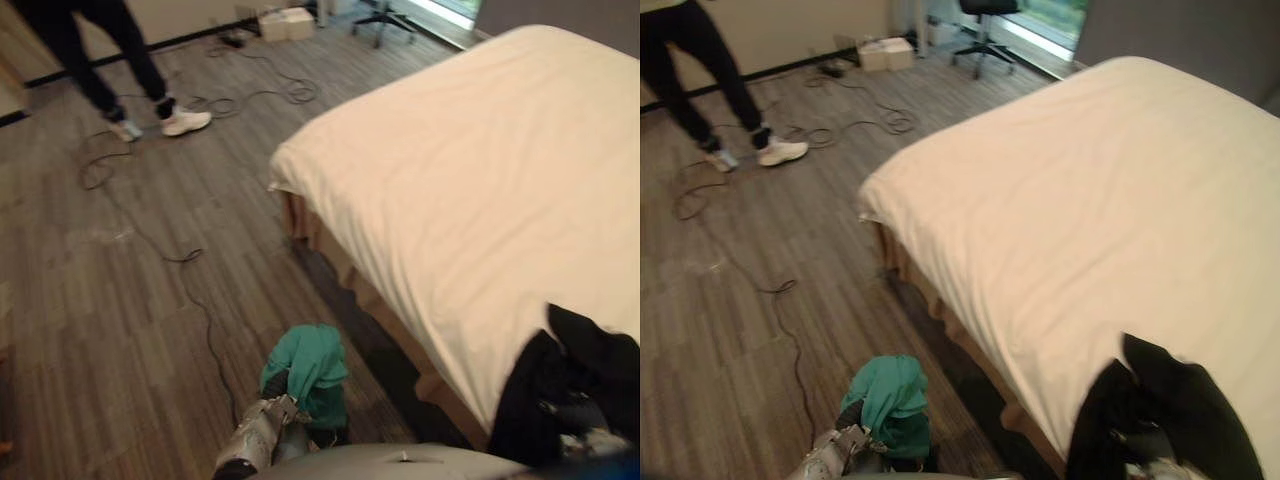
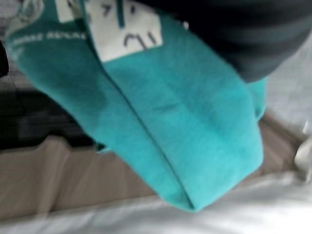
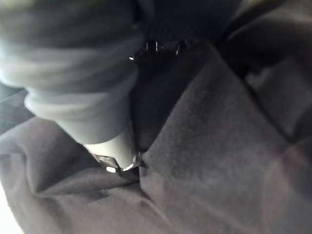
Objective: Tidy the bed and pick cloth on bed and put in laundry
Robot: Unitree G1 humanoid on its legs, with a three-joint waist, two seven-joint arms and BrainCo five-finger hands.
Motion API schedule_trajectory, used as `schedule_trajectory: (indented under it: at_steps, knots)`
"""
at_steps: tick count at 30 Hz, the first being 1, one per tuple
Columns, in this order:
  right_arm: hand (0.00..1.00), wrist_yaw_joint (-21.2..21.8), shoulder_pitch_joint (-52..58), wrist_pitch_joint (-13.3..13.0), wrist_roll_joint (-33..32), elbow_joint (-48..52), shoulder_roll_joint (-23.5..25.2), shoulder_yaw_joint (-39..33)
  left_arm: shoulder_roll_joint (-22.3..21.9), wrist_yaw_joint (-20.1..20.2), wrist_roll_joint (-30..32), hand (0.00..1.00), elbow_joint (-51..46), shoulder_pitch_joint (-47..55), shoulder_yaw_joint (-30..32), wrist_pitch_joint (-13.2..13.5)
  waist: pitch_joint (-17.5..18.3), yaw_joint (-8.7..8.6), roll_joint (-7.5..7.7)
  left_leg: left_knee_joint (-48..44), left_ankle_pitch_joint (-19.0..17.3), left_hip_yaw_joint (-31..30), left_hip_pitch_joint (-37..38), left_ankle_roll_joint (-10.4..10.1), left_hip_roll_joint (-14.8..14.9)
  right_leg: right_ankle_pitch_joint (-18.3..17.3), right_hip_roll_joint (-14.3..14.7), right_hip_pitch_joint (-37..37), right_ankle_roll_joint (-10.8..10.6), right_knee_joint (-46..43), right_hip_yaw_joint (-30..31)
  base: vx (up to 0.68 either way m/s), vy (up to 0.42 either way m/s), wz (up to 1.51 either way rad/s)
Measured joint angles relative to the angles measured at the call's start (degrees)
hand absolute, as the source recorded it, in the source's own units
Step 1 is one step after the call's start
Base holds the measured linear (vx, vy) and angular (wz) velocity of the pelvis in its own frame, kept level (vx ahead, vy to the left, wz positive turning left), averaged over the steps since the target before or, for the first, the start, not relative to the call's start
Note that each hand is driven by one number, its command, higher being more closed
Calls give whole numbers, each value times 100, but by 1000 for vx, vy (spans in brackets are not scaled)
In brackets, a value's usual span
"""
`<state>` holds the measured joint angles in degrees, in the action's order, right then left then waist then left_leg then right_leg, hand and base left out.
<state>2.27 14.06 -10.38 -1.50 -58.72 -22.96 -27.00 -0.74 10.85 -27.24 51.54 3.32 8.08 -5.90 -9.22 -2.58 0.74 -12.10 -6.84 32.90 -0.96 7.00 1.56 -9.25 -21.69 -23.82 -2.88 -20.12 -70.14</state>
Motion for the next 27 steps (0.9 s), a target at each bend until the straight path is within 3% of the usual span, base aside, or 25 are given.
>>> schedule_trajectory:
  at_steps: [2,3,4,5,6,7,8,10,11,13,15,16,22,27]
  knots:
    - [100,-38,343,147,3,-185,-17,-198,11,3,247,100,169,-32,104,-3,-10,26,-170,452,93,-525,307,72,-221,-189,-65,-47,207,-469,366,-11,318,107]
    - [100,-38,469,193,3,-191,-2,-210,39,-7,375,100,230,-27,159,-36,-15,24,-252,606,132,-727,392,65,-284,-359,-36,107,515,-717,590,-113,217,111]
    - [100,-29,651,267,-4,-204,75,-262,117,-7,462,100,388,-46,223,-147,-13,8,-394,890,269,-1071,436,88,-361,-570,184,411,816,-947,1143,-127,216,165]
    - [100,-3,838,341,-62,-191,283,-344,191,-16,630,100,514,-74,224,-279,-19,-53,-537,1200,341,-1537,506,-176,-420,-602,593,740,507,-830,1869,-82,165,174]
    - [100,50,922,377,-101,-188,441,-348,201,-21,713,100,609,-155,237,-338,-24,-112,-592,1305,134,-1621,536,-359,-406,-596,869,873,305,-637,2220,7,173,184]
    - [100,277,966,330,-263,-191,966,-316,266,6,988,100,600,-152,425,-466,7,-151,-273,588,-494,-862,451,-405,-238,-625,986,1218,-72,-288,3240,97,-48,159]
    - [100,527,1071,229,-408,-81,1392,-137,345,11,1122,100,564,-267,487,-495,-64,36,-543,-629,-866,-921,118,-175,575,-768,1378,1406,-376,-275,4026,71,64,156]
    - [100,783,833,330,-511,-353,1825,122,335,-32,1344,100,598,-286,538,-576,-126,1,-435,-535,-752,-1268,219,-297,182,-891,1526,1550,-333,-180,5193,60,67,137]
    - [100,1061,598,320,-502,-293,2069,309,165,6,1488,100,594,-232,545,-596,-100,-102,-431,-1,-472,-1592,415,-209,-148,-859,1667,1706,-253,-128,5966,88,35,149]
    - [100,1111,658,341,-715,-218,1950,287,-21,18,1615,100,567,-106,579,-546,-22,-108,-523,366,-267,-1888,623,-123,-477,-598,1578,1766,-34,62,6214,78,55,133]
    - [100,1102,669,514,-737,-68,1935,319,-26,-6,1526,100,409,-41,677,-452,20,31,-466,374,-243,-1985,715,-111,-561,-493,1489,1699,-20,187,6073,68,-51,51]
    - [100,1004,238,867,-494,382,2172,516,110,209,1263,100,196,447,781,-442,329,210,-159,1802,722,-1918,1263,-395,-466,-86,1783,1352,127,1225,5878,61,-57,20]
    - [100,1004,237,867,-494,382,2171,515,109,209,1279,100,197,450,786,-438,325,213,-156,1801,705,-1917,1240,-421,-465,-88,1783,1370,124,1228,5877,0,0,0]
    - [100,1005,190,907,-494,382,2157,507,69,154,1399,100,187,468,911,-275,322,228,-185,1770,647,-1852,1175,-426,-438,-89,1800,1462,123,1255,5885,12,-1,-4]
